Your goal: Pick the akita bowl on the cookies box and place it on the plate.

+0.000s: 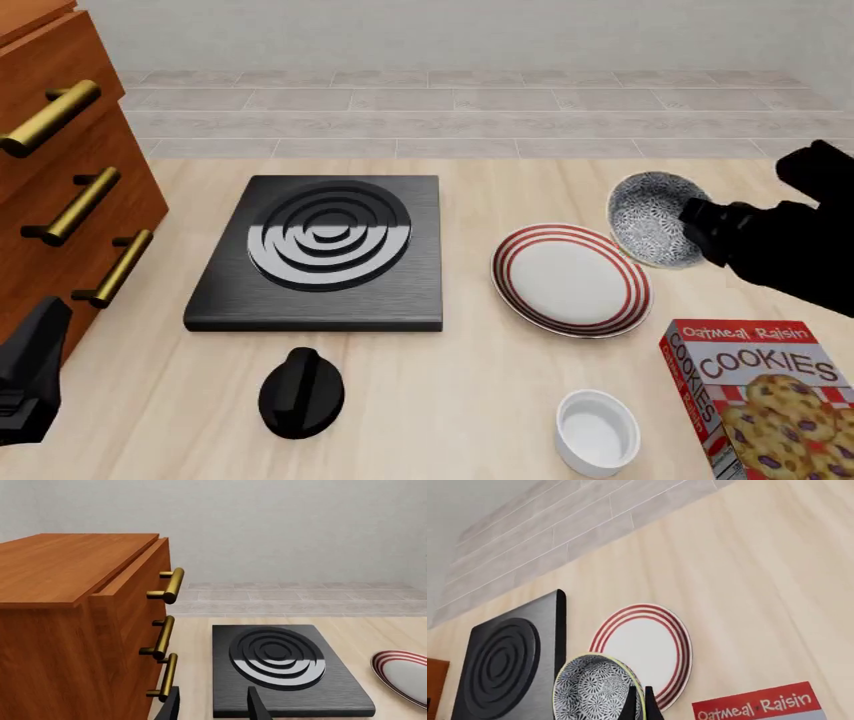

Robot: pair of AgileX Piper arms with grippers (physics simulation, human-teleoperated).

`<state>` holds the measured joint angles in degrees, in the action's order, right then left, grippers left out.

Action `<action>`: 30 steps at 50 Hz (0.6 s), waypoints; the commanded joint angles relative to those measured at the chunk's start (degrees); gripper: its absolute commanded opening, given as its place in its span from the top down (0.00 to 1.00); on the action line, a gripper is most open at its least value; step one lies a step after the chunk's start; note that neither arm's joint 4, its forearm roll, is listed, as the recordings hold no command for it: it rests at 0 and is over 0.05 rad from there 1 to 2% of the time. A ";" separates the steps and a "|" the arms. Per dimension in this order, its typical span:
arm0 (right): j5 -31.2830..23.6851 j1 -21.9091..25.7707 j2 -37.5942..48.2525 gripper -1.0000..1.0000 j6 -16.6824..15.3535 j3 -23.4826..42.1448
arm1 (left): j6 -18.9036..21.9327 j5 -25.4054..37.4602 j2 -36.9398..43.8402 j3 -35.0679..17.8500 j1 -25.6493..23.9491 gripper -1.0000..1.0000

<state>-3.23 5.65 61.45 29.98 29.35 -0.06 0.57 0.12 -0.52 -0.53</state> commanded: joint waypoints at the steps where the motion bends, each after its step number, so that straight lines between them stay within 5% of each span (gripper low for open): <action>1: 5.65 3.33 8.41 1.00 3.61 2.69 | 0.00 0.01 0.00 -0.01 0.01 0.00; 30: 10.78 2.63 21.24 1.00 5.01 7.51 | 0.00 0.02 0.00 -0.01 0.00 0.00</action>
<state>6.59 8.80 79.40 34.37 34.82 -0.05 0.59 0.12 -0.53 -0.53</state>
